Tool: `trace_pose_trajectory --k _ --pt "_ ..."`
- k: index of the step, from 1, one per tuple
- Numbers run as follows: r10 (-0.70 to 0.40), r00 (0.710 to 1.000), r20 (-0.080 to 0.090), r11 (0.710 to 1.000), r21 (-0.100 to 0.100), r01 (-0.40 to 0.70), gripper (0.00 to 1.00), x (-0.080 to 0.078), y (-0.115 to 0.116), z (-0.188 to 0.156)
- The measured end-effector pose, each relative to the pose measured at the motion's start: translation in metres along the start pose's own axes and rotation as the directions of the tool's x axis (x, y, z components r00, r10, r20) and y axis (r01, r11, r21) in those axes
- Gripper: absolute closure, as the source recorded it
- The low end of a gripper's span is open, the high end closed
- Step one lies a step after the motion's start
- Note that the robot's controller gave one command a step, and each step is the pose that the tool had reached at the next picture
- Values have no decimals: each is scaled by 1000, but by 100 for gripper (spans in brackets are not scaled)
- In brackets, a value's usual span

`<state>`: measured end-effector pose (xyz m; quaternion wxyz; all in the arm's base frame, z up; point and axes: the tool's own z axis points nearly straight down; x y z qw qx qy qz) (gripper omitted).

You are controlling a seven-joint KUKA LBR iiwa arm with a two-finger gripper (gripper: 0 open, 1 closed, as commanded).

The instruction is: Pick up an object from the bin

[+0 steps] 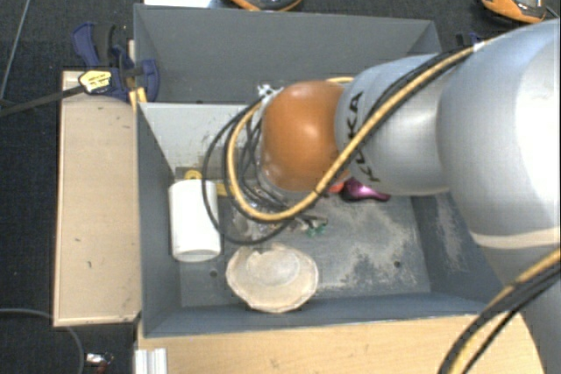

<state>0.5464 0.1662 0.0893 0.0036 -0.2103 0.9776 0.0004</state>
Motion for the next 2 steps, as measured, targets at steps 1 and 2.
trace_pose_trajectory --k 1,2 --pt "2 1000 0 1000 0 -2 100 0 0 0" --pt "-65 998 -4 998 -2 65 100 48 -31 -109"
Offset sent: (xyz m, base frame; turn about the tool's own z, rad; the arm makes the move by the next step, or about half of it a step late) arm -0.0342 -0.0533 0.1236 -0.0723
